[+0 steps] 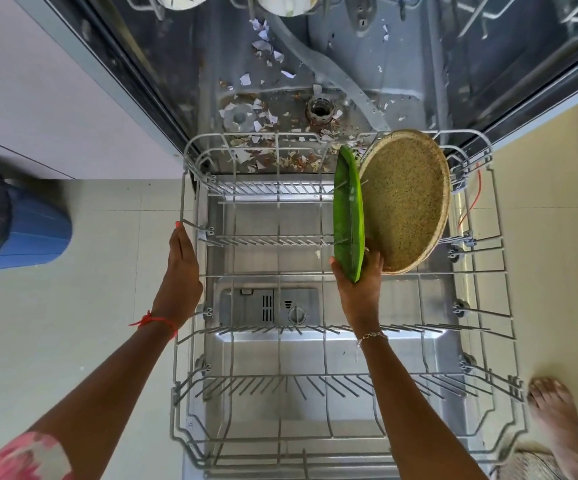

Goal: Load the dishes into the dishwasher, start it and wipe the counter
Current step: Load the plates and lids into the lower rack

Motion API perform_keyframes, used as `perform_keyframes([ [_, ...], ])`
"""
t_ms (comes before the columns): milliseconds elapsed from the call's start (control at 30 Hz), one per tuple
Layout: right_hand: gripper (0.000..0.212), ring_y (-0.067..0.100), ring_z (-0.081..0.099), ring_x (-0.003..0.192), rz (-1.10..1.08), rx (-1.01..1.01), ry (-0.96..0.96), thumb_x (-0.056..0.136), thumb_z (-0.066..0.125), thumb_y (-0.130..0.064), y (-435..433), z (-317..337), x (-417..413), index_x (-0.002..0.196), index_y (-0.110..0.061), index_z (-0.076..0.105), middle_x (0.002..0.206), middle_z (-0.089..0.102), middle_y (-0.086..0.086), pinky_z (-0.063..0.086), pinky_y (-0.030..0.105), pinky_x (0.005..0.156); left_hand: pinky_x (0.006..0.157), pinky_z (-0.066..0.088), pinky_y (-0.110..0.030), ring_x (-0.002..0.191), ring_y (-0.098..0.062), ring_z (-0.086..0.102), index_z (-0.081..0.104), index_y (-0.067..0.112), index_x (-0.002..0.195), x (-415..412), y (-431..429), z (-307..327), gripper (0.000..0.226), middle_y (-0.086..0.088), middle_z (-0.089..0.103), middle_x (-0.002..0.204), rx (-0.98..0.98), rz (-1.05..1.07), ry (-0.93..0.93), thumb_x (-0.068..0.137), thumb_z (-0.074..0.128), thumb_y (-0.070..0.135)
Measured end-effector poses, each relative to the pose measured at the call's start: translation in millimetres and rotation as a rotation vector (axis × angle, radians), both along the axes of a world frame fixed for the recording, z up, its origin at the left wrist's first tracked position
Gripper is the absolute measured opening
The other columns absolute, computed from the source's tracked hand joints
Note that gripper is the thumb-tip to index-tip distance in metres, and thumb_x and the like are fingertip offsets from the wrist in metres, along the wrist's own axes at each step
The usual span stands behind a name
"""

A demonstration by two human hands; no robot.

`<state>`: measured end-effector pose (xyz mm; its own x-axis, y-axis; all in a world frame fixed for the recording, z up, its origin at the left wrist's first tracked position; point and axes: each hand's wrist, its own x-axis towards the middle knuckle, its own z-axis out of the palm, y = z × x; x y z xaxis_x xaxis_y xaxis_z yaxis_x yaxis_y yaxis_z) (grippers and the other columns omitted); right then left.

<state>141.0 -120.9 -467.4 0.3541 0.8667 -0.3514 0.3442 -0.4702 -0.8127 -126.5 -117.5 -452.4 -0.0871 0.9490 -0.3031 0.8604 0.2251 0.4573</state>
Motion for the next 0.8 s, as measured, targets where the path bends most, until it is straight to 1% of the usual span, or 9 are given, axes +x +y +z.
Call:
perform_keyframes([
  [33, 0.083, 0.034, 0.04, 0.127, -0.025, -0.002, 0.016, 0.074, 0.071, -0.046, -0.2, 4.4, 2.9, 0.136, -0.005, 0.036, 0.138, 0.041, 0.02, 0.036, 0.047, 0.107, 0.107, 0.013, -0.023, 0.142, -0.037, 0.011, -0.006, -0.004, 0.144, 0.4, 0.1, -0.3, 0.084, -0.023, -0.002, 0.154, -0.003, 0.004, -0.006, 0.078, 0.04, -0.028],
  [100, 0.07, 0.032, 0.048, 0.123, -0.026, 0.06, 0.002, 0.08, 0.068, -0.039, -1.4, 10.8, 6.4, 0.136, -0.009, 0.038, 0.135, 0.047, 0.018, 0.041, 0.05, 0.103, 0.108, 0.01, -0.023, 0.143, -0.035, 0.008, -0.006, -0.004, 0.144, 1.2, 0.8, -0.2, 0.083, -0.022, -0.003, 0.154, 0.003, 0.013, -0.015, 0.078, 0.038, -0.028],
  [200, 0.052, 0.036, 0.05, 0.12, 0.159, 0.132, -0.177, 0.093, 0.05, -0.018, -0.9, 18.6, 5.7, 0.14, -0.001, 0.034, 0.134, 0.048, 0.022, 0.036, 0.037, 0.104, 0.107, 0.01, -0.023, 0.143, -0.035, 0.006, -0.006, -0.004, 0.144, 2.4, 0.8, 1.4, 0.081, -0.022, -0.004, 0.154, 0.013, 0.011, -0.027, 0.079, 0.037, -0.027],
  [267, 0.054, 0.038, 0.051, 0.117, 0.249, 0.103, -0.227, 0.096, 0.047, -0.015, 2.8, 26.4, 4.9, 0.144, -0.003, 0.026, 0.137, 0.045, 0.022, 0.036, 0.033, 0.1, 0.107, 0.013, -0.024, 0.143, -0.034, 0.005, -0.006, -0.003, 0.144, 2.0, 1.7, 4.1, 0.081, -0.022, -0.004, 0.154, -0.009, 0.013, -0.036, 0.08, 0.037, -0.026],
  [433, 0.069, 0.042, 0.044, 0.124, 0.372, -0.031, -0.332, 0.094, 0.051, -0.03, 7.9, 60.6, 7.4, 0.147, -0.004, 0.015, 0.149, 0.028, 0.018, 0.044, 0.049, 0.096, 0.118, 0.012, -0.04, 0.143, -0.037, 0.004, 0.002, -0.009, 0.143, -6.8, 7.1, 26.1, 0.076, -0.028, 0.004, 0.152, -0.023, -0.088, 0.088, 0.086, 0.052, -0.009],
  [567, 0.076, 0.044, 0.054, 0.113, 0.533, -0.046, -0.425, 0.092, 0.039, -0.05, 9.3, 109.3, 2.9, 0.147, -0.003, 0.017, 0.148, 0.029, 0.021, 0.052, 0.053, 0.085, 0.117, 0.017, -0.044, 0.142, -0.039, 0.013, 0.016, -0.006, 0.143, -6.0, 3.8, 78.0, 0.077, -0.026, 0.018, 0.151, -0.035, -0.164, 0.104, 0.082, 0.062, 0.001],
  [633, 0.068, 0.042, 0.049, 0.12, 0.712, -0.054, -0.471, 0.095, 0.041, -0.042, 11.8, 138.6, -1.5, 0.145, 0.0, 0.02, 0.146, 0.031, 0.024, 0.048, 0.05, 0.095, 0.116, 0.021, -0.046, 0.14, -0.041, 0.02, 0.027, -0.007, 0.14, -6.8, -1.0, 114.8, 0.073, -0.026, 0.027, 0.148, -0.026, -0.207, 0.115, 0.079, 0.064, 0.004],
  [700, 0.057, 0.035, 0.046, 0.125, 0.898, -0.06, -0.579, 0.098, 0.042, -0.031, 15.7, 173.0, -8.9, 0.143, -0.001, 0.026, 0.144, 0.035, 0.021, 0.041, 0.04, 0.103, 0.116, 0.016, -0.044, 0.141, -0.039, 0.017, 0.028, -0.005, 0.141, -5.4, -6.7, 156.9, 0.071, -0.024, 0.026, 0.149, -0.038, -0.234, 0.137, 0.081, 0.063, 0.011],
  [800, 0.048, 0.027, 0.047, 0.124, 1.109, -0.112, -0.709, 0.1, 0.034, -0.031, 15.2, 257.1, -32.5, 0.141, -0.005, 0.03, 0.14, 0.041, 0.013, 0.041, 0.033, 0.097, 0.118, 0.008, -0.04, 0.144, -0.031, 0.009, 0.021, 0.002, 0.144, -8.6, -27.5, 242.8, 0.066, -0.016, 0.017, 0.154, -0.039, -0.228, 0.141, 0.09, 0.054, 0.02],
])
